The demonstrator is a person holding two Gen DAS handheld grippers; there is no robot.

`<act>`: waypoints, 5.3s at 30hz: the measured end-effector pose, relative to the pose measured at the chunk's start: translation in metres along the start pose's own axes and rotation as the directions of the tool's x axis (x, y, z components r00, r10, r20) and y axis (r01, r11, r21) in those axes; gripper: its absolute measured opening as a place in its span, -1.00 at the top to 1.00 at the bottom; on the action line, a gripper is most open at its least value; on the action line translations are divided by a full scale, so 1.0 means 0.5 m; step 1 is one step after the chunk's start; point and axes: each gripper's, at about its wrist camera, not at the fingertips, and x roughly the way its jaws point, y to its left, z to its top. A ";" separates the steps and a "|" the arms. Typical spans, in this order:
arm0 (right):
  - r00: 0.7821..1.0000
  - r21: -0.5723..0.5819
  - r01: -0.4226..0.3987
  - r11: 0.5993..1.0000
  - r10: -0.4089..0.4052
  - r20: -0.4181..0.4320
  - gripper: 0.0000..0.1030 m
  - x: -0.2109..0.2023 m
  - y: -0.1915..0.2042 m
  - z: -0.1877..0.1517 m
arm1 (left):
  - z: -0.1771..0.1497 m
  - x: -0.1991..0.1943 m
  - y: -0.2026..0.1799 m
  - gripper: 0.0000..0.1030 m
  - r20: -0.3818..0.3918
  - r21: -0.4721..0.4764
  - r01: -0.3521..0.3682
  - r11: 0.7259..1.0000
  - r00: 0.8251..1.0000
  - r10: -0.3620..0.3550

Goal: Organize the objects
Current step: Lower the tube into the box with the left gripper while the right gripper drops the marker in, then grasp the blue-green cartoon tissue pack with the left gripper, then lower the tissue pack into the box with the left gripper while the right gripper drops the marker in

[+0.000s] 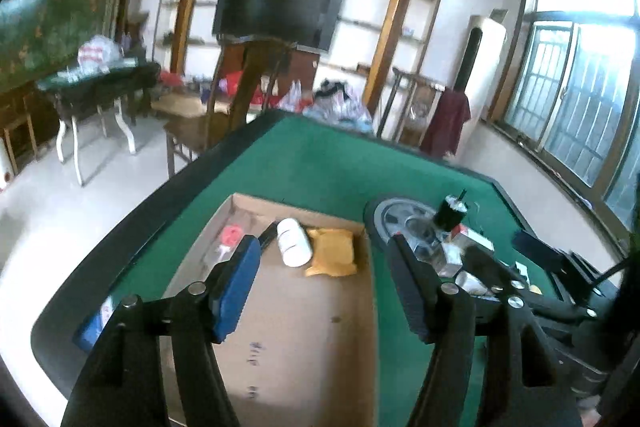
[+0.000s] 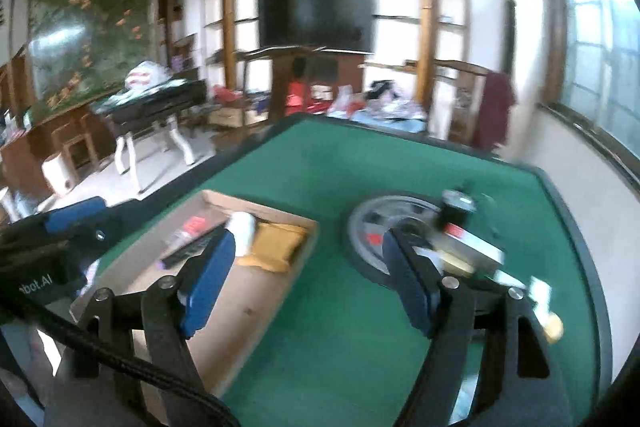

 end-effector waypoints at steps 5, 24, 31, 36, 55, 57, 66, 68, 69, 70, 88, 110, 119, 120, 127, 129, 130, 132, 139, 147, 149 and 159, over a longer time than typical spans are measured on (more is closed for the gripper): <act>0.994 0.125 0.103 0.987 -0.108 0.034 -0.58 -0.025 -0.133 -0.053 | -0.018 0.011 -0.081 -0.17 -0.039 0.058 0.044 0.997 0.998 -0.041; 0.966 0.220 0.247 0.944 -0.223 -0.129 -0.58 -0.027 -0.413 -0.128 | -0.129 0.062 -0.294 -0.20 -0.261 0.227 0.236 0.945 0.949 -0.175; 0.984 0.379 0.180 0.908 -0.158 -0.089 -0.58 -0.028 -0.494 -0.163 | -0.190 0.104 -0.430 -0.20 -0.386 0.336 0.356 0.872 0.897 -0.218; 0.986 0.421 0.162 0.892 -0.135 -0.093 -0.58 -0.030 -0.516 -0.167 | -0.230 0.142 -0.478 -0.20 -0.454 0.250 0.338 0.907 0.869 -0.198; 0.988 0.518 0.152 0.842 -0.121 -0.093 -0.58 -0.038 -0.558 -0.183 | -0.252 0.140 -0.525 0.58 -0.479 0.316 0.385 0.867 0.853 -0.205; 0.992 0.511 0.122 0.851 -0.083 -0.099 -0.58 -0.027 -0.552 -0.186 | -0.233 0.116 -0.491 0.58 -0.442 0.305 0.375 0.875 0.870 -0.219; 0.968 0.384 -0.108 0.917 0.185 -0.169 -0.58 0.052 -0.456 -0.147 | -0.187 0.098 -0.331 0.58 -0.386 0.227 0.339 0.913 0.892 -0.235; 0.947 0.337 -0.144 0.931 0.228 -0.224 -0.58 0.089 -0.429 -0.135 | -0.183 0.091 -0.297 0.58 -0.386 0.187 0.345 0.920 0.887 -0.254; 0.941 0.304 -0.131 0.944 0.215 -0.262 -0.58 0.110 -0.417 -0.133 | -0.184 0.087 -0.289 0.58 -0.380 0.182 0.344 0.921 0.889 -0.257; 0.931 0.283 -0.126 0.951 0.212 -0.298 -0.58 0.129 -0.410 -0.132 | -0.182 0.082 -0.280 0.58 -0.372 0.179 0.343 0.922 0.891 -0.259; 0.843 0.533 -0.252 0.808 0.454 -0.288 -0.60 0.067 -0.453 -0.176 | -0.198 0.089 -0.373 -0.06 -0.405 0.252 0.422 0.871 0.863 -0.301; 0.917 0.472 -0.187 0.862 0.326 -0.231 -0.60 0.010 -0.503 -0.169 | -0.240 0.199 -0.437 0.27 -0.509 0.302 0.375 0.876 0.841 -0.184; 0.877 0.205 -0.177 0.963 0.249 -0.411 -0.60 0.131 -0.390 -0.131 | -0.167 0.098 -0.295 0.26 -0.369 0.242 0.328 0.913 0.902 -0.226; 0.870 0.182 -0.159 0.970 0.225 -0.438 -0.61 0.150 -0.386 -0.135 | -0.159 0.089 -0.278 0.26 -0.355 0.233 0.323 0.917 0.906 -0.229; 0.819 0.184 -0.159 0.970 0.234 -0.524 -0.24 0.186 -0.370 -0.150 | -0.143 0.060 -0.220 0.26 -0.289 0.220 0.298 0.929 0.929 -0.230; 0.807 0.173 -0.160 0.972 0.230 -0.545 -0.24 0.184 -0.357 -0.153 | -0.139 0.053 -0.211 0.26 -0.269 0.226 0.291 0.930 0.936 -0.227; 0.798 0.168 -0.163 0.972 0.230 -0.558 -0.23 0.183 -0.348 -0.155 | -0.137 0.052 -0.207 0.26 -0.263 0.225 0.290 0.930 0.937 -0.228; 0.797 0.123 -0.149 0.981 0.192 -0.573 -0.23 0.182 -0.327 -0.160 | -0.135 0.046 -0.194 0.26 -0.253 0.218 0.292 0.931 0.938 -0.235; 0.835 0.003 -0.064 0.998 0.055 -0.547 -0.16 0.171 -0.265 -0.181 | -0.139 0.040 -0.171 0.26 -0.242 0.217 0.283 0.934 0.943 -0.229; 0.867 -0.026 -0.038 0.999 0.020 -0.498 0.14 0.162 -0.241 -0.199 | -0.137 0.018 -0.157 0.26 -0.212 0.216 0.271 0.938 0.951 -0.225; 0.873 -0.007 -0.043 0.999 0.034 -0.487 0.71 0.166 -0.226 -0.192 | -0.136 0.010 -0.152 0.26 -0.203 0.214 0.263 0.941 0.954 -0.221; 0.895 0.255 -0.198 0.946 0.281 -0.347 0.76 0.118 -0.234 -0.182 | -0.111 -0.016 -0.087 0.26 -0.145 0.206 0.169 0.964 0.979 -0.140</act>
